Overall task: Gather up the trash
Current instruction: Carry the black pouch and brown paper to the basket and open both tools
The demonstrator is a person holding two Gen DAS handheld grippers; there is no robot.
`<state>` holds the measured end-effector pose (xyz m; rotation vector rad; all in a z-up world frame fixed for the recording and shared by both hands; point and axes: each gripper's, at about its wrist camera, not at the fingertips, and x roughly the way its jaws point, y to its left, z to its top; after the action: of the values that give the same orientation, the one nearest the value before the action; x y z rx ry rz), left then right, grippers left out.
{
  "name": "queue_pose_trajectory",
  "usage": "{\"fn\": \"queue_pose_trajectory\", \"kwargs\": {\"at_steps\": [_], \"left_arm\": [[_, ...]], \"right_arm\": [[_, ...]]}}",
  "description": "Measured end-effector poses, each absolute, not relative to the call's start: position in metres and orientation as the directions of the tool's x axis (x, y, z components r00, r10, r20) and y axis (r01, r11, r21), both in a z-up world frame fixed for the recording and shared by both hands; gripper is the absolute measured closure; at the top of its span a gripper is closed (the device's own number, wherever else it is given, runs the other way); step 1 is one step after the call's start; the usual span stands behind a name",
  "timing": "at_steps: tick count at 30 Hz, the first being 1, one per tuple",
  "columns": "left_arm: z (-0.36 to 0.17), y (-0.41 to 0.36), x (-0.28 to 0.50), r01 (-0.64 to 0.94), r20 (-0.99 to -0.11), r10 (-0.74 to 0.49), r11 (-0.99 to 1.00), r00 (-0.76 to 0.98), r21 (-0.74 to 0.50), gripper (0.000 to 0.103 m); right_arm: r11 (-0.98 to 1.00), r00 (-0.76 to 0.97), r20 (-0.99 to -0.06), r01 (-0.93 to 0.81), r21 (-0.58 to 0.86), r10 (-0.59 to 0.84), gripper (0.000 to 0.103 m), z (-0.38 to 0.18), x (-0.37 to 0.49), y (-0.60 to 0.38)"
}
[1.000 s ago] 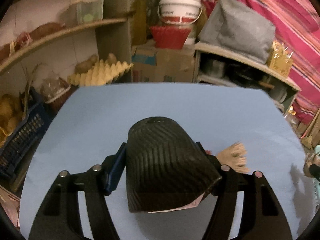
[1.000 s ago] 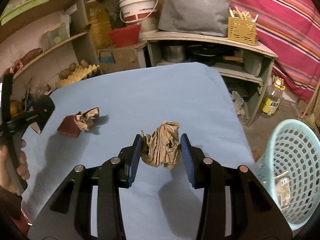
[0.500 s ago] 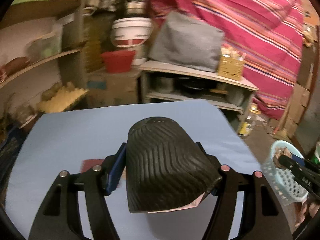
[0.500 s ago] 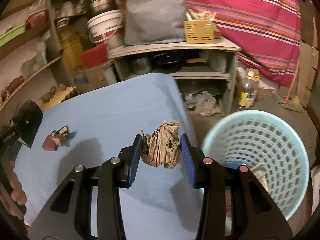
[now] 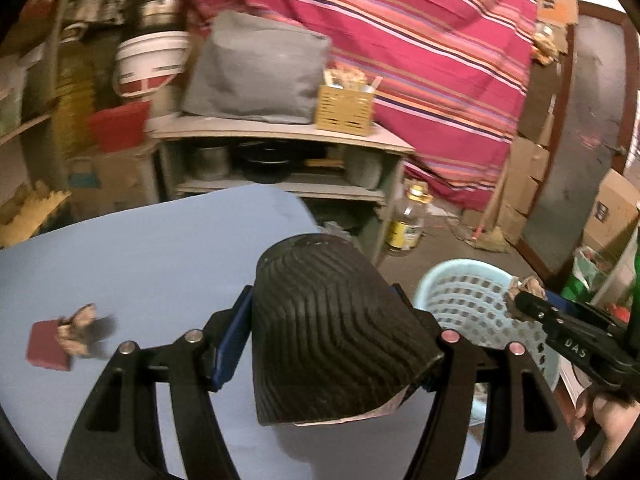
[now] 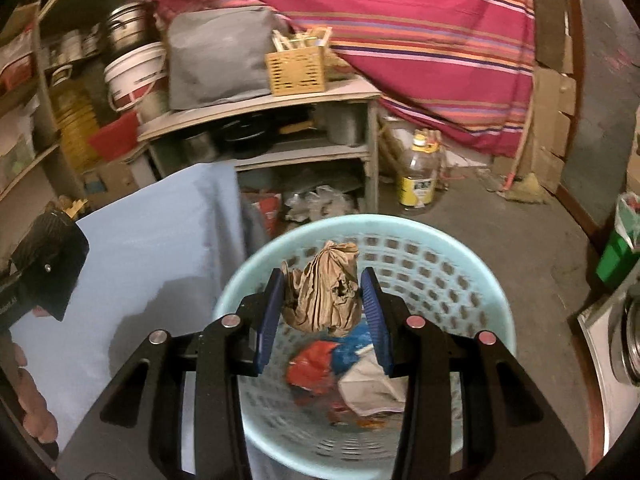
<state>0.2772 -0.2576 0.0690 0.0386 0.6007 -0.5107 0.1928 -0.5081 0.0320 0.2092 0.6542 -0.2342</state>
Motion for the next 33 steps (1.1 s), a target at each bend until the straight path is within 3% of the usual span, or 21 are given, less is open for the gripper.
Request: {"fn": "queue_pose_trajectory", "kwargs": {"at_steps": [7,13,23,24,26,33], "left_arm": [[0.065,-0.319,0.272,0.531,-0.568,-0.515,0.833,0.642,-0.156,0.037],[0.072,-0.368,0.258,0.586,-0.561,-0.544,0.801,0.624,-0.124,0.037],[0.074,-0.403,0.255,0.629,-0.577,-0.57,0.768,0.584,-0.122,0.036],[0.074,-0.404,0.255,0.632,-0.58,-0.574,0.765,0.578,-0.126,0.035],[0.074,-0.405,0.253,0.636,-0.58,-0.579,0.76,0.574,-0.129,0.024],[0.079,-0.388,0.259,0.607,-0.564,-0.56,0.785,0.607,-0.127,0.017]], "right_arm": [[0.929,0.764,-0.62,0.339,0.15,-0.178,0.063,0.03,0.177,-0.545],[0.915,0.755,-0.626,0.37,0.161,-0.195,0.063,0.027,0.172,-0.562],[0.893,0.74,-0.643,0.407,0.194,-0.198,0.063,0.018,0.167,-0.58],[0.892,0.74,-0.643,0.407,0.196,-0.197,0.063,0.018,0.167,-0.58],[0.893,0.741,-0.643,0.405,0.197,-0.194,0.063,0.018,0.168,-0.579],[0.904,0.742,-0.645,0.385,0.186,-0.183,0.063,0.019,0.178,-0.569]]}}
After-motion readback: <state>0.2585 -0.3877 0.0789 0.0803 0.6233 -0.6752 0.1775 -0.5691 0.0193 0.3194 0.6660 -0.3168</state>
